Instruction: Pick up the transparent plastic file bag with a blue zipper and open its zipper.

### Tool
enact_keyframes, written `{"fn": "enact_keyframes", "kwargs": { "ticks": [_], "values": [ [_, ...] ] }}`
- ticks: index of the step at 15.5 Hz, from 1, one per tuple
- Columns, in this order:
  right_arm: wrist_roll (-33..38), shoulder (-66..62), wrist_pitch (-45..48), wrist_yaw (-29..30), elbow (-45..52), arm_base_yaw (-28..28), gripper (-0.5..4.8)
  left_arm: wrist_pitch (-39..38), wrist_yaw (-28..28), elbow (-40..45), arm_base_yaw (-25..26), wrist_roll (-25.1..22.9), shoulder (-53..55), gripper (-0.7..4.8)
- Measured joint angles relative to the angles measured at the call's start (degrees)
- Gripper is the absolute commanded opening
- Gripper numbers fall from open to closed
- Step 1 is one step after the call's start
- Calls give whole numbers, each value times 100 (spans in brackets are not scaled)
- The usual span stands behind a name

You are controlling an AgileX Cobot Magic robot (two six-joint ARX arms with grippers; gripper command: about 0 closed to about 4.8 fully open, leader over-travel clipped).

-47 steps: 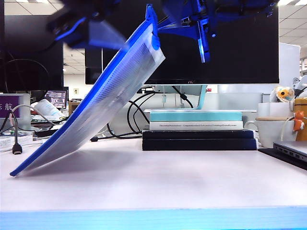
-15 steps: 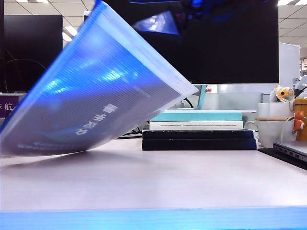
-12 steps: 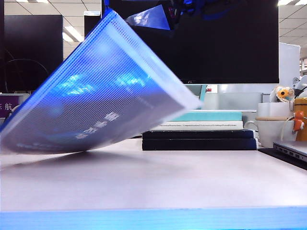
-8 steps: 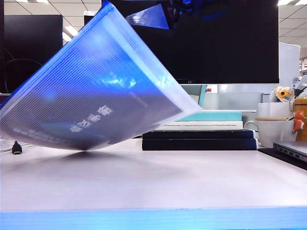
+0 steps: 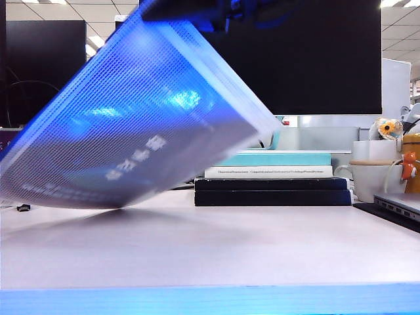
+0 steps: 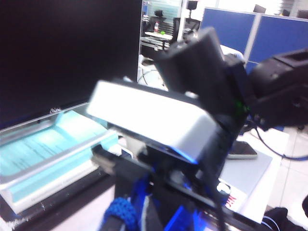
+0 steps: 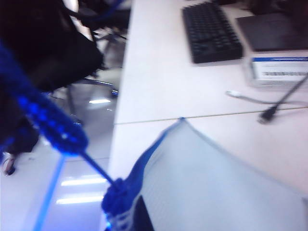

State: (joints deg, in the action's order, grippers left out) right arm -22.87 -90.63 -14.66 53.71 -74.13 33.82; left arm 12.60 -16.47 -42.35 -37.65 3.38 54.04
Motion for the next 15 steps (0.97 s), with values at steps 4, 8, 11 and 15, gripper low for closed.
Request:
{"fn": "enact_keyframes", "kwargs": {
  "ticks": [4,8,11,15],
  "values": [
    [15,2,-92,-258,0,-22,-5,-205,17,0,114,-166,-17,-6],
    [28,328,-153,-422,0,-424,-5,-916,153,-2,717,-358,-37,-6],
    [31,575,-149,-452,2,-704,-5,-1117,216,-2,686,-636,-26,-6],
    [275,841,-162,-269,9,-778,-5,-1174,741,-24,680,-1021,35,-6]
  ]
}}
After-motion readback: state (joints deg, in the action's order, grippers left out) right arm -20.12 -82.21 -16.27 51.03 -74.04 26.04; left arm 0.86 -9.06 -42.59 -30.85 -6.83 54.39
